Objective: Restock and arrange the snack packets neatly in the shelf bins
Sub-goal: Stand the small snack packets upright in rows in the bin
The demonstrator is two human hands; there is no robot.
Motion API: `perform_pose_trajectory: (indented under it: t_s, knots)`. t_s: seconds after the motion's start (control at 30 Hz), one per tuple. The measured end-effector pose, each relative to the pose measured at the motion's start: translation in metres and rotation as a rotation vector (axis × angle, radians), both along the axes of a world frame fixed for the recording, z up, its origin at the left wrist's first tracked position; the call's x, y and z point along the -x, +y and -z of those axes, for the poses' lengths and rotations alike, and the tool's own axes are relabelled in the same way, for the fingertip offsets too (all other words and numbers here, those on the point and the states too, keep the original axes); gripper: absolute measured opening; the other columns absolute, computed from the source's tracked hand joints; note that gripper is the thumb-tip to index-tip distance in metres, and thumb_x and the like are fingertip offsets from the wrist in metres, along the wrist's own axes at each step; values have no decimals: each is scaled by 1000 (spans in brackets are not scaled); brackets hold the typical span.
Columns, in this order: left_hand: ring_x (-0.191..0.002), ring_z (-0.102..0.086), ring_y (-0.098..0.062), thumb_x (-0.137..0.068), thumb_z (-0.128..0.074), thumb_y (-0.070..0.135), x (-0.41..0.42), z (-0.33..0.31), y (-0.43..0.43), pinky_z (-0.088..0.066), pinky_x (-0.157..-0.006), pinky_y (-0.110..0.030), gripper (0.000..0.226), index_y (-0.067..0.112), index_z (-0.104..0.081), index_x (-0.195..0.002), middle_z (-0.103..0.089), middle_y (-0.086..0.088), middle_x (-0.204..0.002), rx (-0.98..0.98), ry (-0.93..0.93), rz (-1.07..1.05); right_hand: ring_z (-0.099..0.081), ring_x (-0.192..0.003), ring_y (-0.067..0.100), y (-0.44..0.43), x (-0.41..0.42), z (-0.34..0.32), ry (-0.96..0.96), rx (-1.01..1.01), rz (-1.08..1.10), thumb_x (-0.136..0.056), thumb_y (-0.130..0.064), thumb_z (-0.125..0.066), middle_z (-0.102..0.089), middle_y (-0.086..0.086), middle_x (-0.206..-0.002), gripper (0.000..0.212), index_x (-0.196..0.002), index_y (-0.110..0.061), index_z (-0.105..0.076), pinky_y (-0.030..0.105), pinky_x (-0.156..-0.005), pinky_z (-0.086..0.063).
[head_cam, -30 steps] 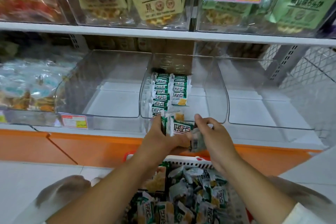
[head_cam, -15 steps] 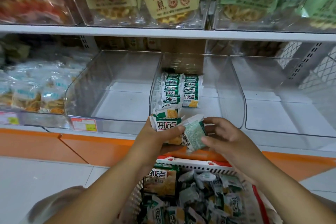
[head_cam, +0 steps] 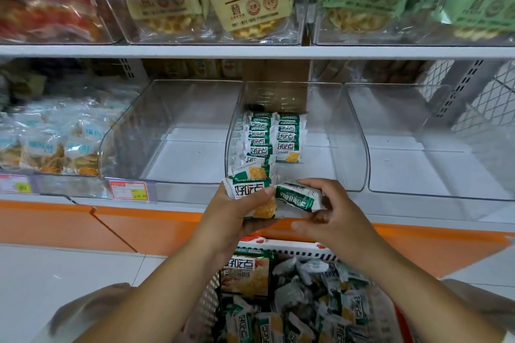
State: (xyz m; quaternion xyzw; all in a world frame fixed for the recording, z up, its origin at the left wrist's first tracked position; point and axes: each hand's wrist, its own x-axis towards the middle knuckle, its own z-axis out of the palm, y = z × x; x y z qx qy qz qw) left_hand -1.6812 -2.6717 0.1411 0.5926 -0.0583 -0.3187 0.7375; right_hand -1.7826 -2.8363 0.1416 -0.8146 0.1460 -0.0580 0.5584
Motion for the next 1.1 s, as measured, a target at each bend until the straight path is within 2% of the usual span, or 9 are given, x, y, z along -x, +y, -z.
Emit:
perform_pose_trajectory:
  t_s: [0.13,0.23,0.4,0.57,0.7,0.73,0.83,0.97,1.1]
  knots:
    - [-96,-73,-30,-67,-79,18,-3,-3,2,-61,-72,-36,67,9,-54,-128,-74,-12,-110,4,-39,-27,-61,-83,-4,-7,1,-10,18,-11,46,-84,-40,-69,-65,-12,-99,23,-105,-44,-59,10,-68,-45]
    - [-97,-73,-30,-67,-78,18,-8,-6,4,-61,-71,-34,68,10,-51,-130,-74,-11,-111,15,-63,-23,-67,-76,0,-7,2,-17,27,-115,40,-75,-52,-64,-73,-14,-91,34,-104,-35,-62,17,-67,-48]
    - [-96,-73,-34,-69,-79,20,-2,-6,0,-61,-76,-41,66,8,-50,-127,-74,-14,-109,-43,-85,65,-69,-69,9,-1,0,-16,33,-131,35,-76,-47,-64,-74,-7,-90,36,-104,-25,-65,16,-58,-50]
    - [-93,-73,-33,-80,-76,7,-5,-6,2,-61,-79,-46,47,11,-51,-121,-74,-14,-105,-60,-85,23,-71,-77,11,0,-3,-16,103,-168,-15,-71,-53,-64,-74,-12,-93,40,-105,-34,-66,27,-75,-55]
    - [-94,-74,-28,-71,-79,18,-18,-9,8,-61,-75,-38,56,15,-54,-121,-73,-11,-110,-42,-68,-32,-70,-87,8,-12,-21,-24,17,-162,100,-80,-31,-72,-75,-13,-93,23,-102,-30,-68,25,-79,-55]
    - [-94,-74,-26,-67,-80,22,-23,-10,10,-61,-75,-36,60,16,-55,-122,-73,-9,-110,-36,-68,-62,-70,-87,8,-19,-32,-26,-19,-138,160,-81,-25,-73,-75,-11,-91,21,-101,-30,-68,24,-76,-54]
    - [-91,-74,-24,-61,-82,26,-40,-14,18,-60,-73,-35,68,15,-56,-123,-75,-6,-105,-10,-75,-133,-66,-89,24,-45,-77,-21,-42,112,254,-82,-25,-76,-71,7,-98,22,-99,-33,-64,39,-77,-52]
    - [-90,-74,-21,-60,-80,27,-53,-16,30,-60,-75,-37,68,13,-57,-123,-76,-5,-101,12,-67,-175,-60,-91,24,-67,-136,8,196,428,256,-81,-22,-75,-65,7,-111,37,-114,-20,-59,28,-69,-42]
    - [-92,-74,-21,-66,-77,22,-58,-14,40,-61,-73,-35,60,14,-58,-123,-76,-4,-103,24,-52,-178,-51,-89,20,-76,-160,38,345,379,238,-82,-20,-75,-56,6,-105,43,-118,-12,-54,25,-63,-38]
